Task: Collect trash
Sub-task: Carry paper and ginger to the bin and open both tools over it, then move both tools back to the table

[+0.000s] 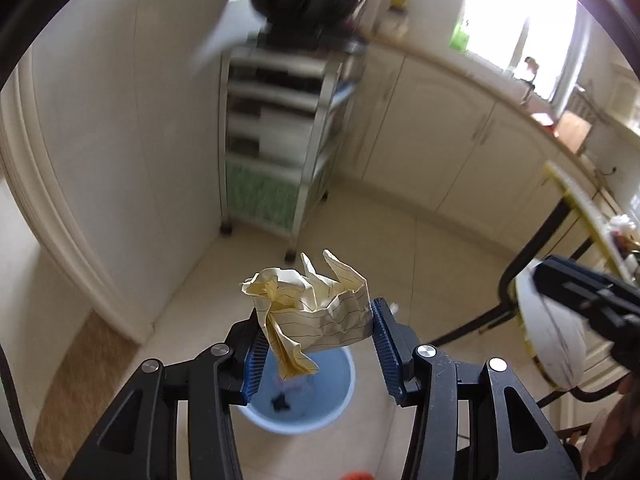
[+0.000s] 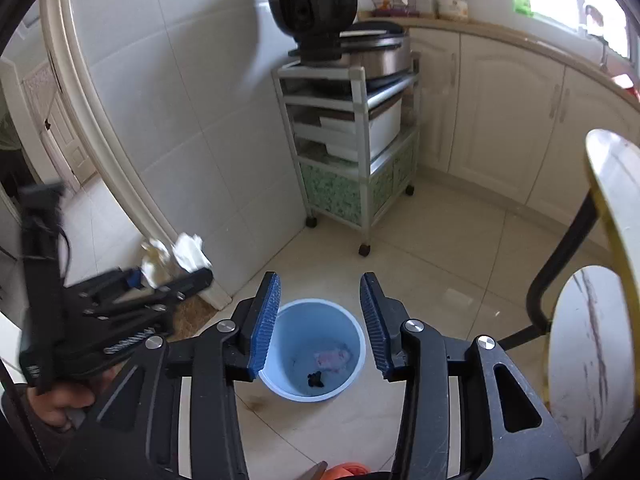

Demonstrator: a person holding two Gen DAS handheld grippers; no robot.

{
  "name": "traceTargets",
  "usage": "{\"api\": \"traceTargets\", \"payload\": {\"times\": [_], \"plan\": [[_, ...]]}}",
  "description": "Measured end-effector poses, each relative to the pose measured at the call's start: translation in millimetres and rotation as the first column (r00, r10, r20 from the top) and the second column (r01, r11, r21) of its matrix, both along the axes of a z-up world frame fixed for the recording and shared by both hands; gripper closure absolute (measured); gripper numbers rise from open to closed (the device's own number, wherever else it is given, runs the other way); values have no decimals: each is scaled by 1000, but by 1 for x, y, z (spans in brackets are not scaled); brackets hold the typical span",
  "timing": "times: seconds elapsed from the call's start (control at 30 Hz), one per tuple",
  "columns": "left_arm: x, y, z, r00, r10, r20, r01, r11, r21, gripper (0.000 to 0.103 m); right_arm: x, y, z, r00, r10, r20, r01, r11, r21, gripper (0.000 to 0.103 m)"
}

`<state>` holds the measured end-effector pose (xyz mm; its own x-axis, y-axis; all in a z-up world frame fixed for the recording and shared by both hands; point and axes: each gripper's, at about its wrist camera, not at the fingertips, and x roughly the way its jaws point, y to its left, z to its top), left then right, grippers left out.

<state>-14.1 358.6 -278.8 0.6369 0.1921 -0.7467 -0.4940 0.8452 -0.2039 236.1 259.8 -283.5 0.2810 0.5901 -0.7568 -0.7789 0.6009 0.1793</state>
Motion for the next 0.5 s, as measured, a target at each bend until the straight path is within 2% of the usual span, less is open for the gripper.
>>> {"api": "traceTargets", "payload": {"times": [0.07, 0.17, 0.23, 0.33, 0.43, 0.5], "plan": [[6, 3, -18, 999, -4, -48, 3, 1000, -27, 58, -2, 3, -7, 1000, 8, -2, -8, 1000, -14, 63], [16, 5, -33, 995, -6, -95, -1, 997, -72, 56, -13, 2, -7, 999, 18, 51, -16, 999, -40, 63], [32, 14, -33, 992, 4, -123, -13, 997, -71, 52, -14, 1, -4, 998, 6, 61, -4, 999, -39, 61], [49, 23, -35, 989, 4, -146, -19, 995, -100, 34, -8, -4, 4, 995, -23, 93, 26, 999, -33, 58], [98, 38, -26, 989, 6, -148, -20, 995, -97, 32, 0, -18, 15, 992, -68, 103, 69, 998, -7, 56], [106, 36, -26, 988, 11, -153, -25, 996, -91, 32, 5, -25, 20, 990, -87, 108, 87, 996, 1, 55]]}}
